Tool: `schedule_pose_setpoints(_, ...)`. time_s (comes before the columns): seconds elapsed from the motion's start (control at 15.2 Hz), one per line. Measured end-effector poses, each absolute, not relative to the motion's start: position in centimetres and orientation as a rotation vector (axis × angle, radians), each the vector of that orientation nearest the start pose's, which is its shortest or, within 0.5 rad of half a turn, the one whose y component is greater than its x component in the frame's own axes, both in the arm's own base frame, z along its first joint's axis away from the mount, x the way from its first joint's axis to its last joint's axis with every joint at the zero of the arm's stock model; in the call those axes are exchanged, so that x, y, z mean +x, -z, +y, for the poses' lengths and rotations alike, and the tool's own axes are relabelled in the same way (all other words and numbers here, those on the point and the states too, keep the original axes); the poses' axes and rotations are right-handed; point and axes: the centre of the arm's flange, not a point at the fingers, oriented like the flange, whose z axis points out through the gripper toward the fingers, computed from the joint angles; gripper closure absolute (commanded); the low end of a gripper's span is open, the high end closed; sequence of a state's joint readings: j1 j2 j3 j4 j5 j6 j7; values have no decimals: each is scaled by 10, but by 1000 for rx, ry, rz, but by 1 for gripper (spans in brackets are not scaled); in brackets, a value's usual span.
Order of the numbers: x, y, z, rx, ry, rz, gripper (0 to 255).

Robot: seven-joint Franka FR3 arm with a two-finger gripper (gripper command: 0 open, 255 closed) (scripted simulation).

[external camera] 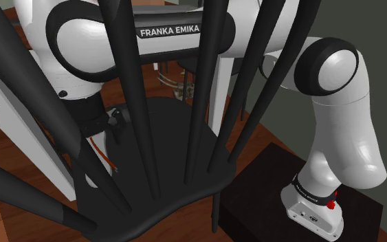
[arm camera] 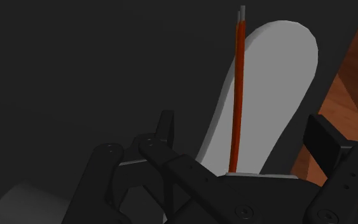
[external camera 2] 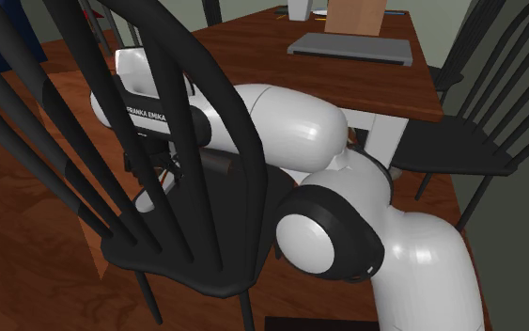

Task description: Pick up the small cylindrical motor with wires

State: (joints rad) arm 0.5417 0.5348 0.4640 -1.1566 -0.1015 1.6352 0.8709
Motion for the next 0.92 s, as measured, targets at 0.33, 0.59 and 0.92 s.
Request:
schedule_pose_setpoints(0.33, 448, -505, 536, -3061, -161, -130, 255)
schedule_pose_setpoints(0.59, 448, -508, 536, -3055, -154, -132, 255)
schedule_pose_setpoints(0.92, 448, -509, 536, -3058, -159, -131, 255)
